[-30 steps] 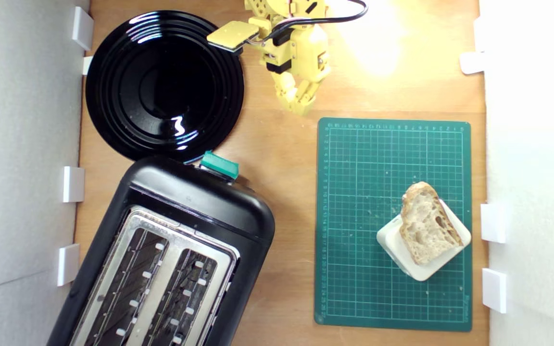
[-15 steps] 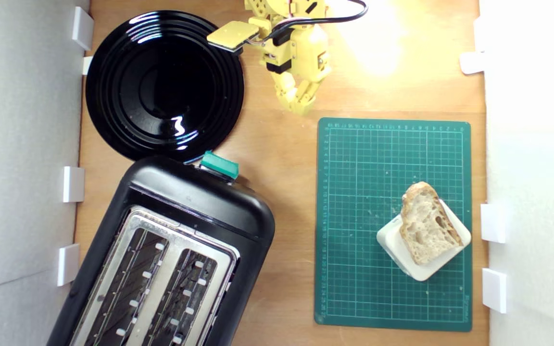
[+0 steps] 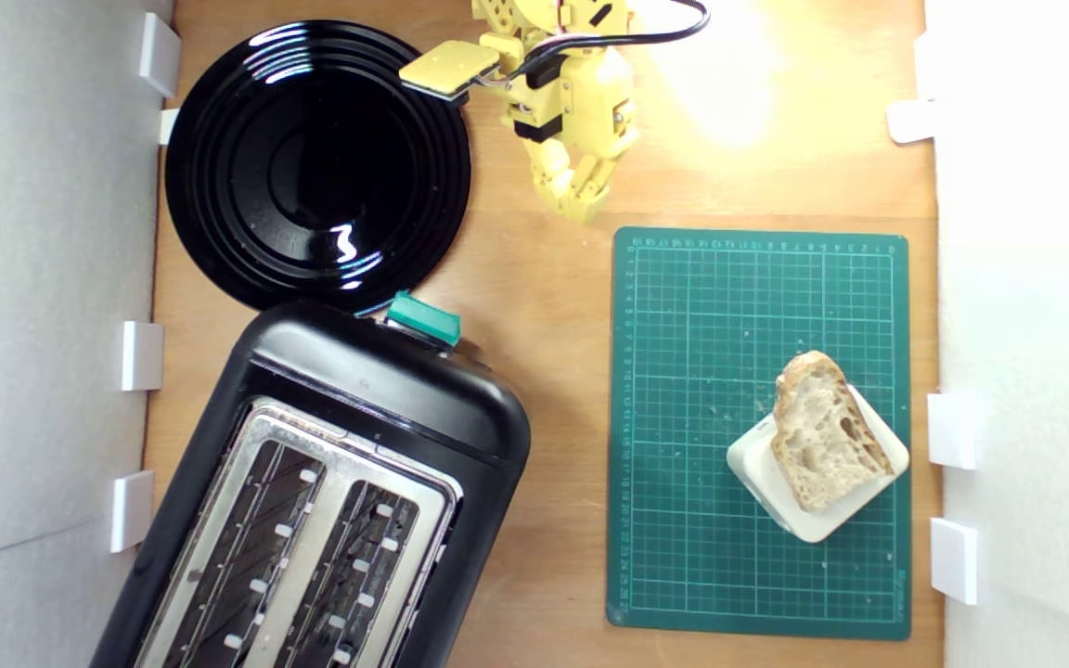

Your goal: Pick bread and place in toaster

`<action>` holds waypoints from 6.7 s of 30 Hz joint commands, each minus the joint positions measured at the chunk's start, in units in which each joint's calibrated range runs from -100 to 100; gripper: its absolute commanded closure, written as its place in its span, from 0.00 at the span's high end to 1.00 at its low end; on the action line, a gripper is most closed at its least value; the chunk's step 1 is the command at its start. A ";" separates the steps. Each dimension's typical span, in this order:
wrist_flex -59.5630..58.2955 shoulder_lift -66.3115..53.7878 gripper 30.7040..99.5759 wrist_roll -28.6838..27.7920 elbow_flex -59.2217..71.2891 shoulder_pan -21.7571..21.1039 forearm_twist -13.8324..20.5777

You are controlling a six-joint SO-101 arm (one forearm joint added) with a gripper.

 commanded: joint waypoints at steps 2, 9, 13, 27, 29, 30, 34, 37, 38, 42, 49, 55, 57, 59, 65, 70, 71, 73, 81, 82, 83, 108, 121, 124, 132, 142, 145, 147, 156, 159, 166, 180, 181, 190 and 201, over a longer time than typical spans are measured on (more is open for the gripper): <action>-0.19 0.24 0.01 -0.25 -0.05 3.05 -2.04; -9.06 12.22 0.01 -0.04 -3.40 2.97 -4.49; -17.51 19.62 0.01 0.17 -8.40 1.68 -7.21; -21.52 39.84 0.01 -3.02 -31.37 -2.11 -11.47; -24.59 40.92 0.01 -3.23 -30.73 -2.51 -11.65; -27.32 42.25 0.01 -4.22 -30.10 -3.96 -11.29; -35.34 46.74 0.01 -8.09 -29.64 -7.35 -10.65; -40.46 50.73 0.01 -9.87 -29.28 -9.93 -10.65; -41.48 51.73 0.01 -10.34 -29.19 -10.41 -10.65; -46.52 55.48 0.01 -11.96 -28.92 -12.99 -10.65; -63.41 63.71 0.01 -17.30 -24.29 -17.66 -2.31; -76.38 71.78 0.01 -26.09 -22.20 -17.50 13.83; -78.77 73.78 0.01 -27.71 -22.20 -17.74 14.73; -80.90 75.61 0.01 -28.76 -22.29 -17.74 14.64; -88.16 81.43 0.01 -30.27 -22.56 -17.42 14.64; -93.02 86.09 0.01 -30.27 -22.56 -17.26 14.46; -94.13 86.76 0.01 -30.27 -22.56 -17.26 14.46; -97.63 88.59 0.01 -30.01 -22.47 -17.26 14.55; -105.99 94.00 0.01 -30.06 -22.47 -17.42 14.64; -106.59 94.66 0.02 -30.17 -22.47 -17.42 14.64; -106.84 95.08 0.03 -30.17 -22.47 -17.66 14.64; -125.44 110.80 0.04 -22.17 -23.10 -24.59 2.31; -125.44 110.80 0.04 -28.44 -23.74 -25.40 -1.32; -125.61 111.38 0.04 -28.76 -24.19 -25.40 -1.04; -126.89 112.63 0.05 -28.76 -24.19 -27.09 -1.32; -133.97 118.79 0.49 -28.81 -24.47 -27.25 -1.32; -134.66 119.37 0.56 -28.81 -24.38 -27.25 -1.32; -134.66 119.37 0.58 -28.81 -24.38 -27.25 -1.41; -137.05 119.62 0.68 -28.60 -24.10 -27.25 -1.41; -137.05 120.12 0.77 -28.76 -24.19 -27.25 -1.41; -136.96 120.20 0.99 -28.81 -24.19 -27.25 -0.68; -137.30 120.20 0.99 -28.50 -26.37 -28.54 -0.50; -137.22 120.20 0.99 -28.50 -26.74 -28.62 -0.50; -137.22 123.28 0.99 -28.39 -30.64 -29.91 -0.50; -137.05 124.11 0.99 -28.60 -33.18 -29.83 -0.50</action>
